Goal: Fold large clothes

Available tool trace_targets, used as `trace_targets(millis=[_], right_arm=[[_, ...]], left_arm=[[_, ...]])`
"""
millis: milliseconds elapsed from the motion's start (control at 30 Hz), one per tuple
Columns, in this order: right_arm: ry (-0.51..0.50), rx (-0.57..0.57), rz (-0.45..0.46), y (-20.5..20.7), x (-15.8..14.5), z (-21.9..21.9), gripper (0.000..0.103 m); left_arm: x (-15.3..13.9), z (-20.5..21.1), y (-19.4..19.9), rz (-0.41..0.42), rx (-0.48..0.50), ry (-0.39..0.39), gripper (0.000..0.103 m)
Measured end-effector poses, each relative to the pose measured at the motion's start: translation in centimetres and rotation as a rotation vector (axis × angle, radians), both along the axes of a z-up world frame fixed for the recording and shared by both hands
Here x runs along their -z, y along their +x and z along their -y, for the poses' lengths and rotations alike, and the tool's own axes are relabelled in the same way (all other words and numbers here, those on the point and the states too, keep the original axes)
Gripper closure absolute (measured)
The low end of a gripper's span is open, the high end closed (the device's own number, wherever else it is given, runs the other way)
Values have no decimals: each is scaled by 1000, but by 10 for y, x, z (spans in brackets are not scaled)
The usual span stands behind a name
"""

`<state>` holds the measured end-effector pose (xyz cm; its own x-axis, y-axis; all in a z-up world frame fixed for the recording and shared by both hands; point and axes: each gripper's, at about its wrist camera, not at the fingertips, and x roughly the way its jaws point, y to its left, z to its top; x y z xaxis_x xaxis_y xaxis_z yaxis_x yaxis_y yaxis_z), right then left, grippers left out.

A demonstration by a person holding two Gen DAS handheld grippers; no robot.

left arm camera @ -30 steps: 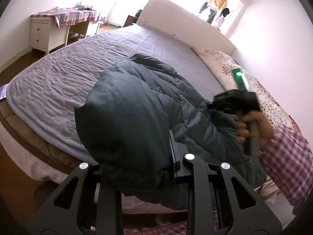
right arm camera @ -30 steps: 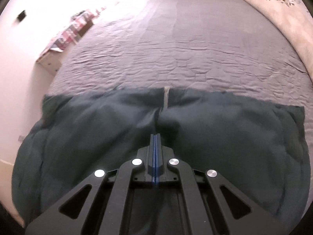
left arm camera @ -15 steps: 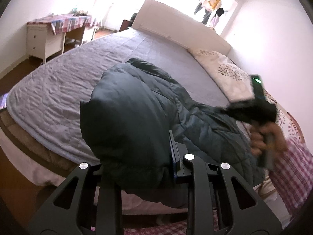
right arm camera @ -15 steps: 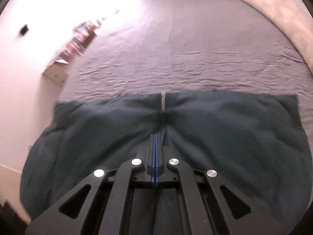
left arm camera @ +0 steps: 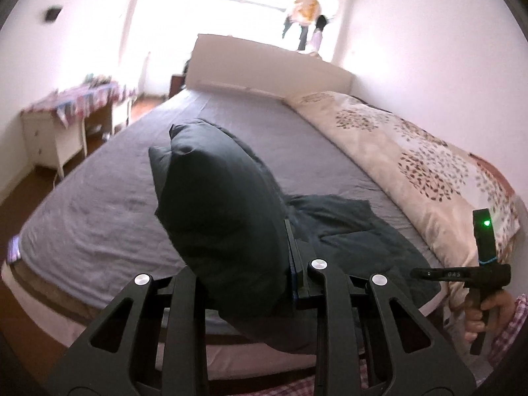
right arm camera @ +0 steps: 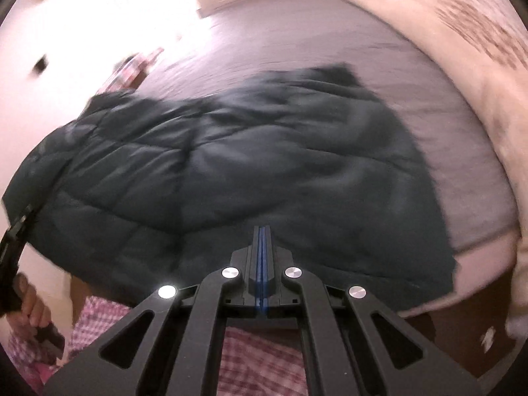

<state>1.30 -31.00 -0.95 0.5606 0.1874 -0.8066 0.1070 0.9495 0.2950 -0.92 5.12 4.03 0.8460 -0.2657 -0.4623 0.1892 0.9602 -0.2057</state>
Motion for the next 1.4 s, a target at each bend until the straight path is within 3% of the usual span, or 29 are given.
trace_targets(millis=[133,300,500,633,767,933,1067,1233,1333,1400], right_arm=[[75,100,-25,-11,26,38,100],[102,84,-40,-2,53,39,100],[223,76,-26,-7,68,52,103],[329,83,-28,-12,77,65,103],[472,96,-32,-13,90,79,103],[615,116,-31,-19,99,92,103],[676,191,39,-45,91,126,103],[576,355,103,-84,70,174,101],[553,357,158,-89,43,181,101],[533,281,207,-78,11,174,101]], left_arm=[[-22,34,-6,54,57,63,80],[-42,88,-11,109,159,147,80],[-48,159,-16,152,306,206,80],[-35,210,-23,167,425,254,80],[-3,261,-26,112,552,286,80],[38,297,-27,50,651,339,79],[63,313,-27,-6,703,358,77],[89,329,-25,-58,727,367,75],[98,335,-29,-55,732,396,73],[101,336,-32,-53,731,410,73]])
